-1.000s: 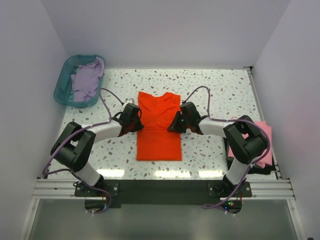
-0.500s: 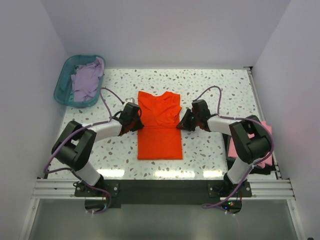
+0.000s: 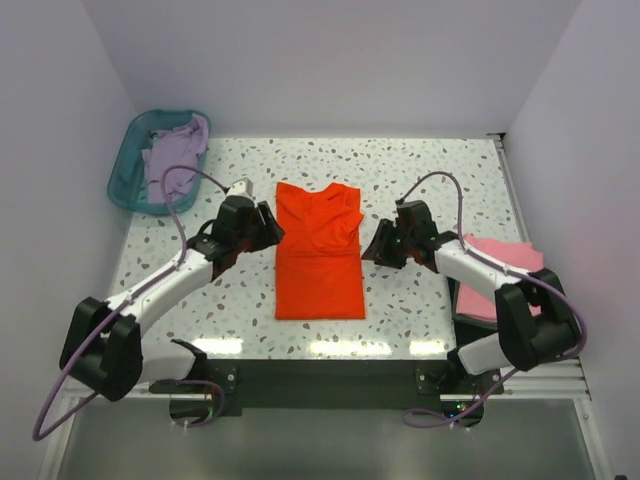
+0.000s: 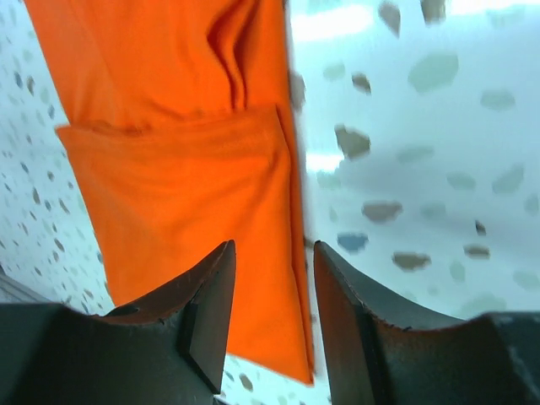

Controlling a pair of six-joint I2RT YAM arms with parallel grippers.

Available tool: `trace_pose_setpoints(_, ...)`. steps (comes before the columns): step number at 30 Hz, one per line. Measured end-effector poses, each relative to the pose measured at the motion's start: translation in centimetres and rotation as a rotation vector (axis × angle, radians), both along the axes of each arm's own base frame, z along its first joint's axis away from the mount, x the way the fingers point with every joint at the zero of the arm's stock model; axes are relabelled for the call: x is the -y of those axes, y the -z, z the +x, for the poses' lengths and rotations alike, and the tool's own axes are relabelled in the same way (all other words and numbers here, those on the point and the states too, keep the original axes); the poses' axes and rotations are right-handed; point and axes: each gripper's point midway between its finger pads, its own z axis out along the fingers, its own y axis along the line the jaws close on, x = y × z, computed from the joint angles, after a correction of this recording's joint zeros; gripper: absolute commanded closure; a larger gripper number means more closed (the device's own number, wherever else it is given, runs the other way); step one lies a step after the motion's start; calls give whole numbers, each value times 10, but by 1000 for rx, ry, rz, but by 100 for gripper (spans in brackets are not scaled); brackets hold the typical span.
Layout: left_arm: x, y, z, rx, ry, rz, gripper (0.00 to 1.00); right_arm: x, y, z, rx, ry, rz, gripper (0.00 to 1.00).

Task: Fold and stack the t-shirts
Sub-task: Fold the tshirt

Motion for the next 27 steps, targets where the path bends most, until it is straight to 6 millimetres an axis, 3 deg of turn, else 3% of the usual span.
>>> trace_pose_setpoints(2,-3,-6,-16,13,14,-32,42,3,-2,-18,-5,-24,-7,53)
trace_pose_setpoints(4,-6,4,-39,-16,34,-57,43,6,5,-40,-33,-51,-19,53)
trace_pose_setpoints(7,-12,37,-82,-125,68,-76,43,8,19,-86,-102,-109,-44,52)
trace_pose_setpoints(10,-18,61,-121,-225,101,-87,42,8,28,-119,-154,-158,-56,52)
trace_pose_setpoints(15,-13,68,-152,-273,152,-137,42,2,43,-153,-240,-198,-41,52)
trace_pose_setpoints(21,-3,92,-187,-373,205,-166,44,-8,42,-157,-254,-184,24,53)
trace_pose_setpoints(27,6,92,-188,-367,201,-230,48,-14,43,-158,-264,-160,67,54)
